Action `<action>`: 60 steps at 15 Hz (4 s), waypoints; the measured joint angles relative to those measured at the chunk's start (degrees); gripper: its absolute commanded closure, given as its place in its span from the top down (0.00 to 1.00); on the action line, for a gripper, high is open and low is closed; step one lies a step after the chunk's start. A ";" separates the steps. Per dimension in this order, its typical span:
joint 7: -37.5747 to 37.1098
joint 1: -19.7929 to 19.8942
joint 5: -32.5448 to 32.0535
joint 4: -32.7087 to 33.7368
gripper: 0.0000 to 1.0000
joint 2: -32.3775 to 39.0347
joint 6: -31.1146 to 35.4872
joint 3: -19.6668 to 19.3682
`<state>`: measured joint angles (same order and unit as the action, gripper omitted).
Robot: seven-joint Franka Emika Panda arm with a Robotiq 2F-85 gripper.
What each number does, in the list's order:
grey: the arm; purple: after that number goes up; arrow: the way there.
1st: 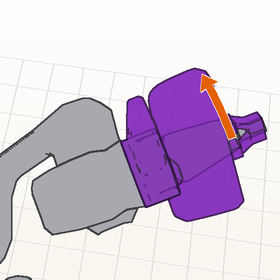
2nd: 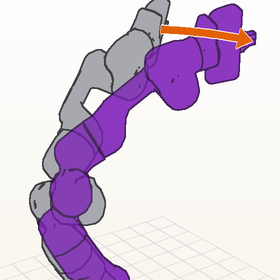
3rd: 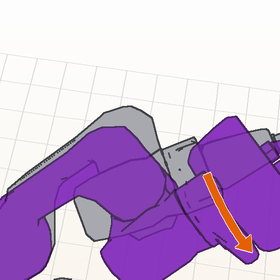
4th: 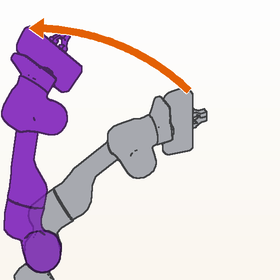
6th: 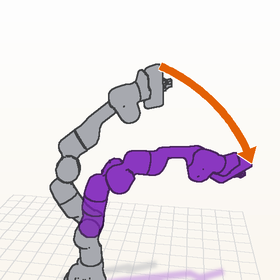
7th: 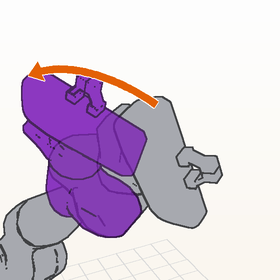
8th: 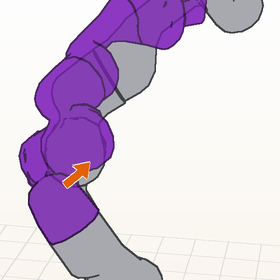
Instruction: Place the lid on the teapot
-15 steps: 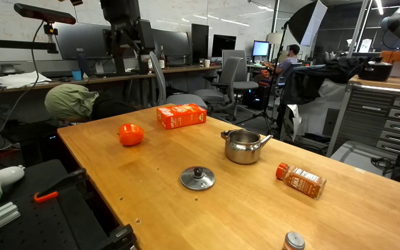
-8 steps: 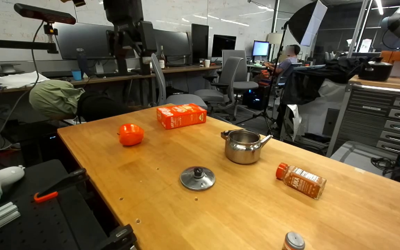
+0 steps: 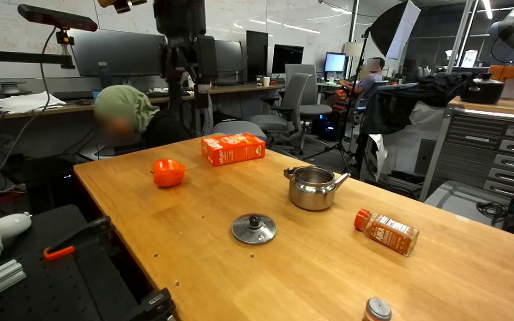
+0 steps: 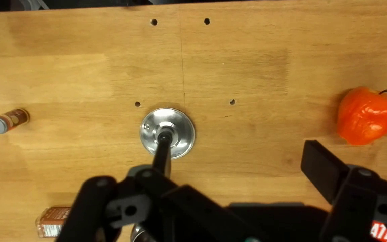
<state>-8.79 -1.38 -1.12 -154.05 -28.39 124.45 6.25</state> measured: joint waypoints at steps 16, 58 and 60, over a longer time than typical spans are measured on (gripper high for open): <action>0.32 2.64 0.08 -0.82 1.00 15.84 20.93 -5.77; 9.49 4.74 1.38 10.57 1.00 44.60 32.31 -7.86; 9.49 4.74 1.34 10.81 1.00 45.13 32.31 -7.88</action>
<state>0.71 3.36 0.22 -143.24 16.74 156.76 -1.63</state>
